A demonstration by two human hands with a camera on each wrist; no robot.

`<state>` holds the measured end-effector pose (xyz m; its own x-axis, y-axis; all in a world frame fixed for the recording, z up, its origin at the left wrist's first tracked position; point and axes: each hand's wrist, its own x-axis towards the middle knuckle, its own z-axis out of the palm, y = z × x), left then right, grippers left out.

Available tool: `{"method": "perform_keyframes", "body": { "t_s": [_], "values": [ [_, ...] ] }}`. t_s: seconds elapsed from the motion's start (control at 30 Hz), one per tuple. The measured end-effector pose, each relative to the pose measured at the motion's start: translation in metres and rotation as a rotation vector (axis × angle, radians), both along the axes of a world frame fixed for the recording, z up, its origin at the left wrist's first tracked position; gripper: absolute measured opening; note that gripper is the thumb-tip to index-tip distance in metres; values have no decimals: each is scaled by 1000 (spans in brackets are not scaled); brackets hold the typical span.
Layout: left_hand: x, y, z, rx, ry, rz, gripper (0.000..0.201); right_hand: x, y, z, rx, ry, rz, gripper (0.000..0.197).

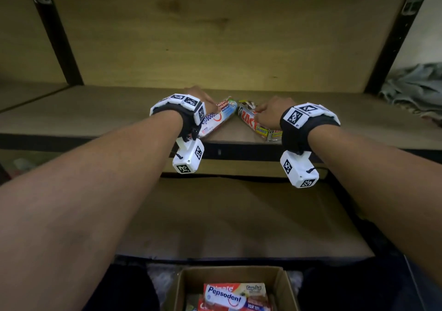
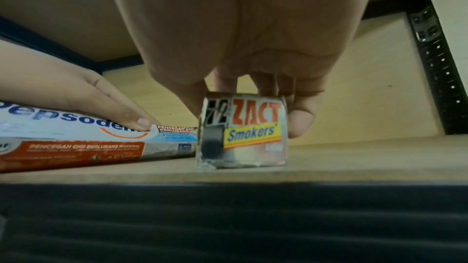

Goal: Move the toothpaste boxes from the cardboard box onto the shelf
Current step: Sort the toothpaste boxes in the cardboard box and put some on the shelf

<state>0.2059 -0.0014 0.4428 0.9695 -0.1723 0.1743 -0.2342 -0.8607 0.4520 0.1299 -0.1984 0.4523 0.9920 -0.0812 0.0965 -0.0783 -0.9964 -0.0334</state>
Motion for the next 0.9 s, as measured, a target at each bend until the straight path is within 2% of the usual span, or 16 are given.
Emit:
{"method": "perform_keyframes", "body": {
  "t_s": [0.17, 0.27, 0.37, 0.4, 0.47, 0.5, 0.63, 0.77, 0.9],
  "values": [
    [29, -4, -10, -39, 13, 101, 41, 20, -5, -6, -17, -14, 29, 51],
    [20, 0, -9, 22, 8, 118, 42, 12, -4, -8, 8, -14, 44, 55],
    [-1, 1, -10, 36, 8, 123, 39, -2, -3, -16, 128, 3, 58, 59],
    [-8, 1, -10, 51, 7, 130, 43, -5, -3, -21, 139, -24, 65, 58],
    [-18, 3, -11, 114, -13, 106, 69, -14, -4, -31, 178, -140, 41, 55],
    [-27, 5, -9, 147, -23, 92, 73, -21, -4, -35, 209, -199, 26, 50],
    [-60, 12, 0, 197, -75, 66, 42, -52, -5, -39, 215, -246, 41, 41],
    [-96, 17, 5, 178, -100, 78, 29, -85, -6, -34, 157, -262, 62, 40],
    [-127, 19, 6, 125, -132, 58, 25, -117, -4, -33, 141, -282, 43, 33]
  ]
}}
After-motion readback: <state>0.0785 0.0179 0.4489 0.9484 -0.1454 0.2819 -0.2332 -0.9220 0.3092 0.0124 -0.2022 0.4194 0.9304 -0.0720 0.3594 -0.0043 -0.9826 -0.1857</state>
